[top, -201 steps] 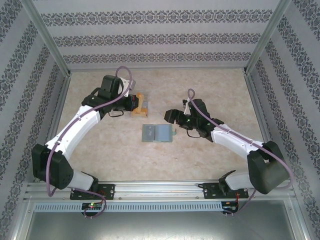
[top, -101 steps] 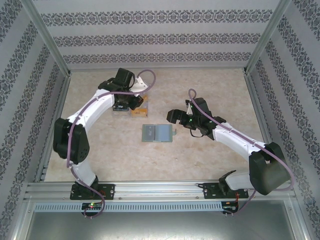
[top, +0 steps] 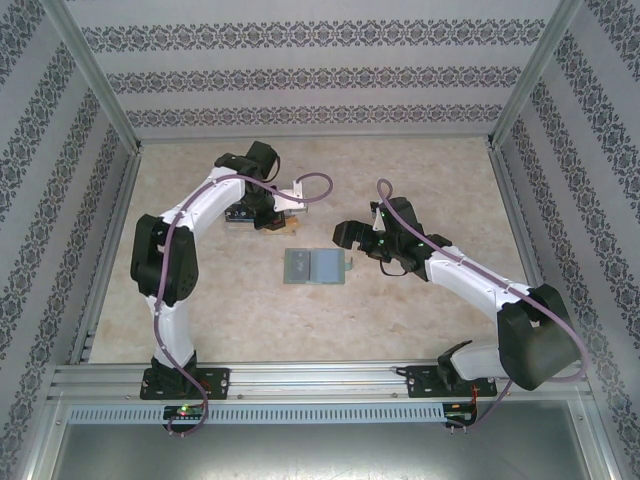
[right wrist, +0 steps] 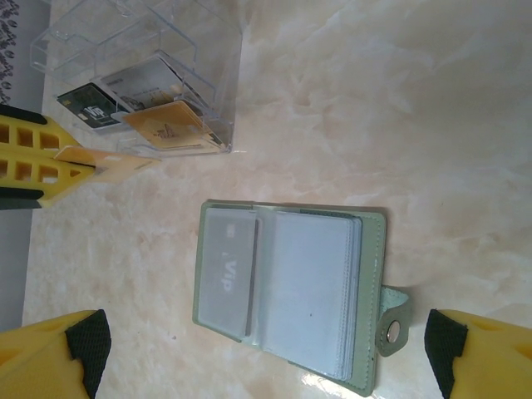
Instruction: Take the credit cards out of the card holder
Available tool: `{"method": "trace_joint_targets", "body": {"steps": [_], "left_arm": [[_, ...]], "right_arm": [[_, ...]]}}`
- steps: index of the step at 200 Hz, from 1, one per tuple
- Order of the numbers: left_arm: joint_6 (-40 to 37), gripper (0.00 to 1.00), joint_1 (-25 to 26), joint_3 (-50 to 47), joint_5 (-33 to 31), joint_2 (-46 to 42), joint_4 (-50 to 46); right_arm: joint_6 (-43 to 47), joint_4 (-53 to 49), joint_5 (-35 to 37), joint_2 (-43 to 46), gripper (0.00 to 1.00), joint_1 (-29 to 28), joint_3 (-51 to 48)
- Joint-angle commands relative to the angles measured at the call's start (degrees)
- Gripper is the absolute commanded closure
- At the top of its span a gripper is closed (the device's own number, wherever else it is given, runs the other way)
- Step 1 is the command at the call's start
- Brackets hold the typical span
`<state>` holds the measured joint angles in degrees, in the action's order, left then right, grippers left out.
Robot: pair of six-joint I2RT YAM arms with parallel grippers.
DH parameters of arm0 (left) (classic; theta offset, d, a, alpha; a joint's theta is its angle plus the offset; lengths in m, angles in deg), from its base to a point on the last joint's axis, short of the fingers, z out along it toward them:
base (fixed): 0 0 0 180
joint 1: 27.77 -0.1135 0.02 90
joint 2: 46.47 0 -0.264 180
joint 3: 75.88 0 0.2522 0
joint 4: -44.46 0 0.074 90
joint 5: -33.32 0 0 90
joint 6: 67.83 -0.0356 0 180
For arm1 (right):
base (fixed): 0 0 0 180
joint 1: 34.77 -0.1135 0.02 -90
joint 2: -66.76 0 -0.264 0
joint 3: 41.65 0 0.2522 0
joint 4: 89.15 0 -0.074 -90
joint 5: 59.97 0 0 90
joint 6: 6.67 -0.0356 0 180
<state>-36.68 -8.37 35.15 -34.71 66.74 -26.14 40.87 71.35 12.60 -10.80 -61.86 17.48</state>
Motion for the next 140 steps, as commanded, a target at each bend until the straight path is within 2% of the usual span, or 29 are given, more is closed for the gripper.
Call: {"method": "trace_joint_targets", "body": {"steps": [1, 72, 140], "left_arm": [[-8.0, 1.0, -0.2, 3.6, -3.7, 3.1, -5.3], [-13.2, 1.0, -0.6, 6.7, -8.0, 7.8, -4.9], [-13.6, 1.0, -0.9, 9.0, -7.3, 9.5, -3.9]], "right_arm": [[-1.0, 1.2, -0.9, 0.7, 0.02, 0.5, -0.6], [-1.2, 1.5, -0.2, 2.0, 0.02, 0.5, -2.0], [-1.7, 2.0, 0.0, 2.3, 0.02, 0.5, -2.5]]}}
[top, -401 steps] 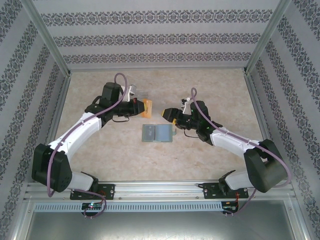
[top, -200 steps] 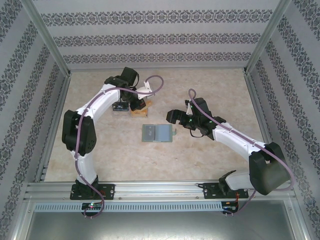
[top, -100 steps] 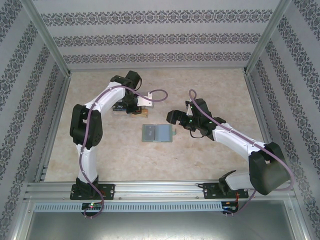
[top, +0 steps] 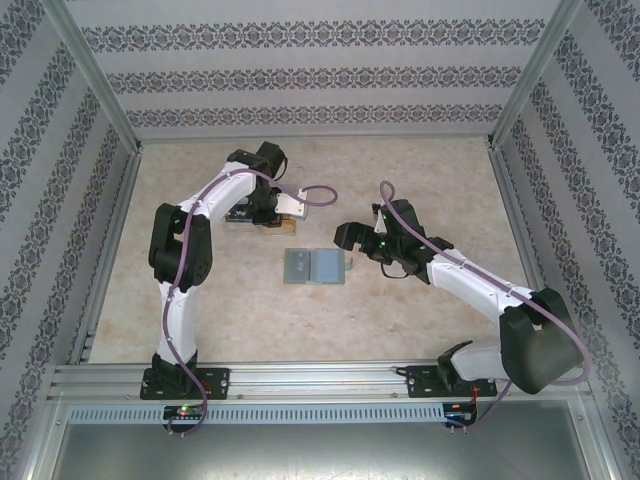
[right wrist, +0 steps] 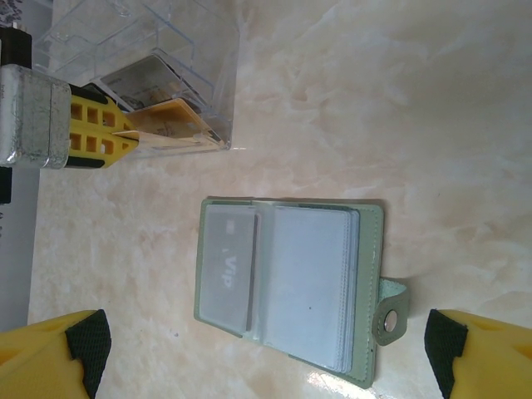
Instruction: Take the credit cards out of the card holder
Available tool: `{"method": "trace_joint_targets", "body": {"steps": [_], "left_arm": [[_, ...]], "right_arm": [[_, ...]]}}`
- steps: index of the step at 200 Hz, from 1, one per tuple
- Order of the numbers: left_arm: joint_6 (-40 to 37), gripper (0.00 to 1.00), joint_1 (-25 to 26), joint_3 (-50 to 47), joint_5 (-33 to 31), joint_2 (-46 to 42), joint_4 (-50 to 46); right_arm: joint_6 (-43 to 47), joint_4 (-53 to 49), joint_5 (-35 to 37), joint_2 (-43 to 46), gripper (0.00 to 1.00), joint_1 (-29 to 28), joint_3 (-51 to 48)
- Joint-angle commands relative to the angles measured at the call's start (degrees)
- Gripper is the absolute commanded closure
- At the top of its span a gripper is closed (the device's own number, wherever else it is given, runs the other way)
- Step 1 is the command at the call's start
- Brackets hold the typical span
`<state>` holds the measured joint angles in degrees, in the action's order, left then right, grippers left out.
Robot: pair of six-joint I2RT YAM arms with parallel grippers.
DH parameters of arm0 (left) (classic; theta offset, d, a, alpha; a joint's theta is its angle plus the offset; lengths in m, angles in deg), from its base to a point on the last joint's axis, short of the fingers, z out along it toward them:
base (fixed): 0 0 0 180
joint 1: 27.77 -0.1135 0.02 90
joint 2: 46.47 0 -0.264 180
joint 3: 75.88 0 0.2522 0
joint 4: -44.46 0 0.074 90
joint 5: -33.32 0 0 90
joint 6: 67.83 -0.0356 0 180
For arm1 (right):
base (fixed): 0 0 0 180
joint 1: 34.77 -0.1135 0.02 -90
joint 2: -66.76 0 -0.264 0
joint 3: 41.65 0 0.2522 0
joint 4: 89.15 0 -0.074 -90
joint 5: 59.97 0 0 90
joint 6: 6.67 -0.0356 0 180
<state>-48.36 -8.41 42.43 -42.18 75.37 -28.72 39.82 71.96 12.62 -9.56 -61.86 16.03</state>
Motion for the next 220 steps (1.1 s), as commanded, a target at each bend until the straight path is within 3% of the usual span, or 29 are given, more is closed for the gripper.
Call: {"method": "trace_joint_targets", "body": {"steps": [1, 147, 183, 220], "left_arm": [[-1.8, 1.0, -0.9, 1.8, 0.1, 0.9, -1.3], [5.5, 1.0, -1.2, 4.6, -2.2, 3.4, 0.5], [8.1, 0.88, -1.2, 4.1, -0.2, 4.1, 1.0], [8.0, 0.78, -1.2, 3.3, -2.1, 4.0, 2.7]], "right_arm": [[-0.6, 1.4, 0.0, 1.1, 0.02, 0.5, -1.1], [-0.1, 2.0, 0.0, 0.8, 0.02, 0.5, -0.9], [-0.8, 2.7, 0.1, 1.1, 0.02, 0.7, -1.6], [-0.8, 2.4, 0.6, 1.9, 0.02, 1.2, -1.9]]}}
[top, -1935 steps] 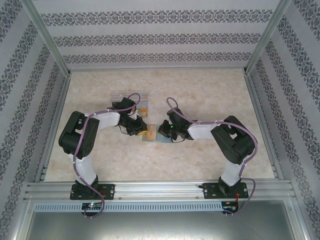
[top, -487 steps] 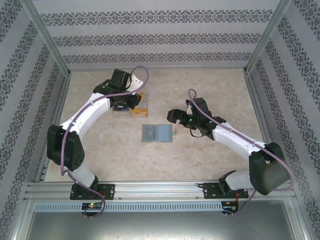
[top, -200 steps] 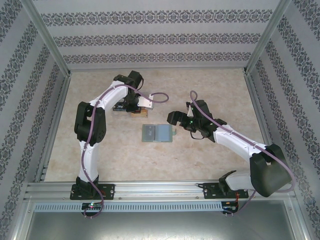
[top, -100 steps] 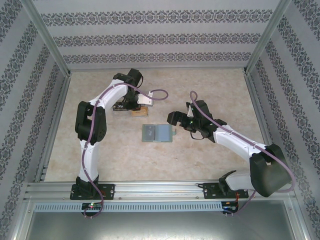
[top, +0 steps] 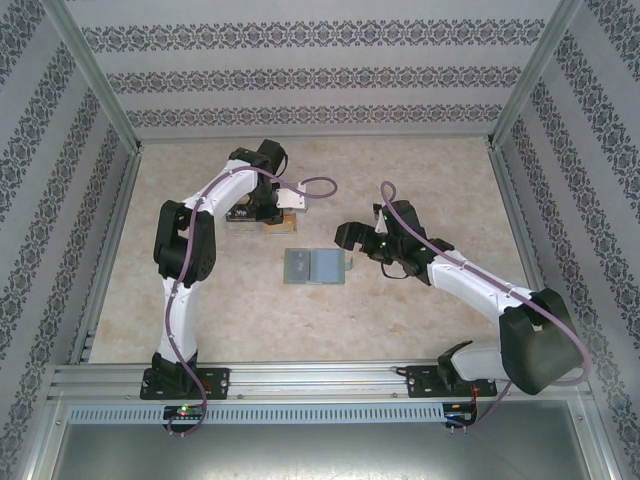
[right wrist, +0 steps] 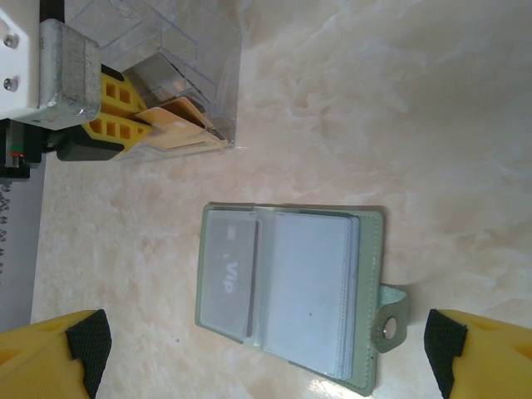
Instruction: Take the credit cards out of the card holder
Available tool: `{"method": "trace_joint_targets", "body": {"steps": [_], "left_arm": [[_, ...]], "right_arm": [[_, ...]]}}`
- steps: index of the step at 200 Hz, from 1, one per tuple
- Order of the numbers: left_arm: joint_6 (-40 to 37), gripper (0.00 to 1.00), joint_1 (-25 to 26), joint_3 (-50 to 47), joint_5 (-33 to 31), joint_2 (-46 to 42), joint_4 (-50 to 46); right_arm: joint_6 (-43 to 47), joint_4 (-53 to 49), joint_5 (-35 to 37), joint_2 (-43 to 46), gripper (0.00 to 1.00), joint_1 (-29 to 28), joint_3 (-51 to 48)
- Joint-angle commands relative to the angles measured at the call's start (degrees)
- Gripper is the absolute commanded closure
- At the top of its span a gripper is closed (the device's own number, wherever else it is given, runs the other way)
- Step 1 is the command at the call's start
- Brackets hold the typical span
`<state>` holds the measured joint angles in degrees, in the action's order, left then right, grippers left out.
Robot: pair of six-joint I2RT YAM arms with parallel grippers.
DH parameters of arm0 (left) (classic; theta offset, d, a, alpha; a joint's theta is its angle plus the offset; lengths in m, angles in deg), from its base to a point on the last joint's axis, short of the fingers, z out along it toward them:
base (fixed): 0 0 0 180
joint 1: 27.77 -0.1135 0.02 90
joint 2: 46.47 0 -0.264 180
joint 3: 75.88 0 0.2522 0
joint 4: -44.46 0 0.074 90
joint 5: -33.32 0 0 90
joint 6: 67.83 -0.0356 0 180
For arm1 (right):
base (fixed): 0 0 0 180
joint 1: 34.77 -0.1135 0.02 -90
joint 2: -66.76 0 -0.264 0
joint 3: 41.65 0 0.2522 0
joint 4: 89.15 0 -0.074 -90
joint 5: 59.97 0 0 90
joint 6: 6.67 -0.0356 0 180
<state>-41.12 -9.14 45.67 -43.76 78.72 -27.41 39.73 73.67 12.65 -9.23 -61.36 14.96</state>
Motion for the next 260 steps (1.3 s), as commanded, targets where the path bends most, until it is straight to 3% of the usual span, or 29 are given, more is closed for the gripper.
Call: {"method": "trace_joint_targets", "body": {"steps": [1, 23, 48, 88, 113, 143, 175, 200, 225, 244, 260], "left_arm": [[0.8, 0.77, -0.5, 0.1, -0.6, 0.7, 1.4], [1.2, 0.69, -0.4, 0.5, -0.5, -0.2, 2.2], [1.8, 0.65, -0.6, 0.6, 1.3, -2.3, 3.2], [5.7, 0.64, -2.3, -1.0, 9.6, -8.8, 6.6], [11.7, 0.64, -5.1, -5.0, 15.7, -15.0, 11.5], [23.9, 0.62, -7.6, -14.3, 17.1, -24.8, 22.7], [41.6, 0.53, -8.3, -25.2, 10.5, -35.8, 33.6], [55.9, 0.47, -8.4, -31.2, -3.1, -42.3, 36.7], [66.6, 0.36, -9.2, -33.1, -17.5, -45.8, 33.3], [73.8, 0.28, -10.3, -32.3, -21.2, -46.9, 28.3], [78.5, 0.14, -11.2, -31.6, -21.6, -47.3, 24.1]], "right_arm": [[-0.7, 0.7, 0.5, 1.7, 0.02, 0.7, -0.8], [-0.8, 0.2, 0.9, 1.6, 0.02, 0.7, -0.8], [-0.7, -0.7, 1.6, 2.0, 0.02, 0.4, -0.4], [1.7, -6.0, 7.4, 2.2, 0.03, -3.7, 3.1], [3.5, -9.9, 13.3, 0.2, 0.04, -8.6, 6.5], [4.7, -12.1, 17.3, -5.9, 0.08, -13.9, 11.0], [5.9, -17.2, 21.5, -16.6, 0.15, -18.8, 19.1], [6.9, -22.1, 26.1, -24.6, 0.16, -22.0, 26.2], [7.5, -28.4, 29.8, -31.3, 0.18, -23.7, 33.0], [7.5, -30.9, 29.8, -35.0, 0.21, -24.0, 35.8], [7.3, -31.6, 29.6, -36.9, 0.22, -24.0, 36.7]]}}
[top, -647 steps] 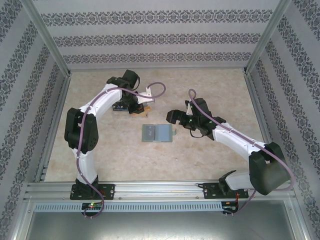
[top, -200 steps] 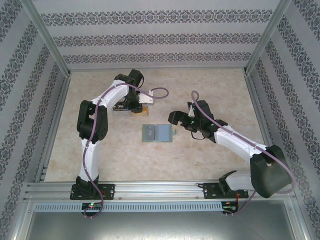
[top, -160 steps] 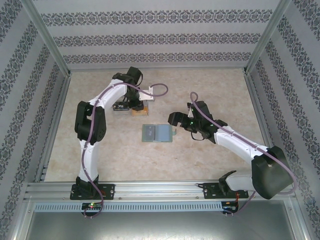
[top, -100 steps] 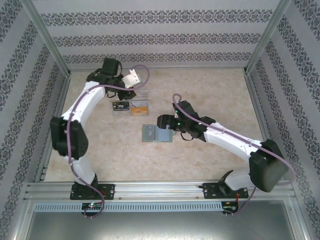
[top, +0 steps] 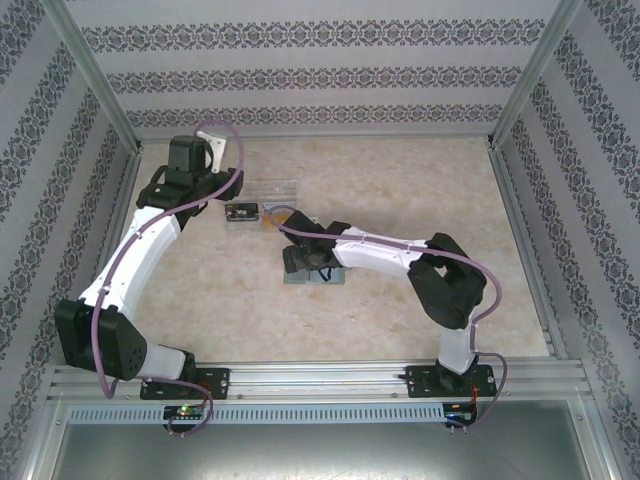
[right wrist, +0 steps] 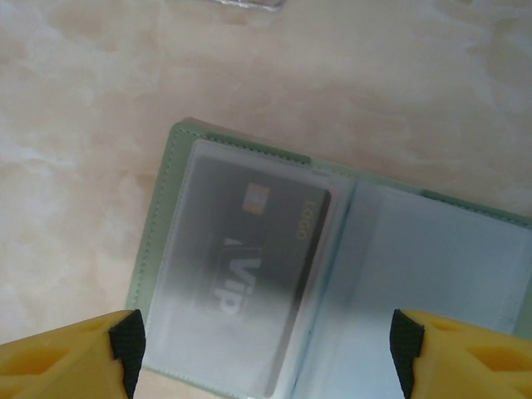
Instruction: Take the credit cards out of the card holder
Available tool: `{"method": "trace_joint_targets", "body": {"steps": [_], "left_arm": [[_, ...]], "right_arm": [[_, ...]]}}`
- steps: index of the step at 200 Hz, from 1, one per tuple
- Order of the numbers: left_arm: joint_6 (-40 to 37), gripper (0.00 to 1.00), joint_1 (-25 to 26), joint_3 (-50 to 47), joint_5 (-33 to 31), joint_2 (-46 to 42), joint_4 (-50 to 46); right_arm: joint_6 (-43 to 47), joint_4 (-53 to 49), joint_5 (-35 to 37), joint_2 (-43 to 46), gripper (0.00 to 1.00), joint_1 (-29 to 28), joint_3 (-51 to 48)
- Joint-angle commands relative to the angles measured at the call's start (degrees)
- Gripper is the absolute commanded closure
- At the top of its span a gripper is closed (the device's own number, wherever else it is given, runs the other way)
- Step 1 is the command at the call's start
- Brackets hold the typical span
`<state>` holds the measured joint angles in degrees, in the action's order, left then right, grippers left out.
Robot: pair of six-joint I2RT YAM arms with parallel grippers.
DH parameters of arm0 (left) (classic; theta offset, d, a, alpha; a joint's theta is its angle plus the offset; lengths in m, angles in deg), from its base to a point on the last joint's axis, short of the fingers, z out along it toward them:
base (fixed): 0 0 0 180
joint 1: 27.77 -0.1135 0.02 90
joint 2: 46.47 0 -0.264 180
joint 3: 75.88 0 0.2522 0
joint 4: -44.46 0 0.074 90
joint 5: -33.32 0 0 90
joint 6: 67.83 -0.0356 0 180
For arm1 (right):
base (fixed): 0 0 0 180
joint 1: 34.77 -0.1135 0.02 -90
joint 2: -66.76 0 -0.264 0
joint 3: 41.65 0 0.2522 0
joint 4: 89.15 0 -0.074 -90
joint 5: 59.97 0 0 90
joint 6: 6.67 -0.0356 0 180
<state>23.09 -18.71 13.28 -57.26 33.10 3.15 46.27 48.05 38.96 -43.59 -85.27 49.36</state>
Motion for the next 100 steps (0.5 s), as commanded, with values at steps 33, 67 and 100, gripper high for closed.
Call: {"method": "trace_joint_targets", "body": {"steps": [33, 67, 100], "left_arm": [[20.3, 0.01, -2.4, -3.4, -4.5, -4.4, -5.6], [25.5, 0.0, -2.6, -7.5, -0.6, -5.0, -7.4], [27.4, 0.06, -2.5, -13.8, 9.6, -5.0, -4.8]], "right_arm": [[-0.2, -6.3, 2.3, -4.9, 0.23, 0.3, 2.0], [-1.1, -5.8, 0.5, -5.6, 0.3, 1.7, -0.3], [-2.0, -4.2, -2.3, -4.7, 0.42, 3.3, -3.5]]}}
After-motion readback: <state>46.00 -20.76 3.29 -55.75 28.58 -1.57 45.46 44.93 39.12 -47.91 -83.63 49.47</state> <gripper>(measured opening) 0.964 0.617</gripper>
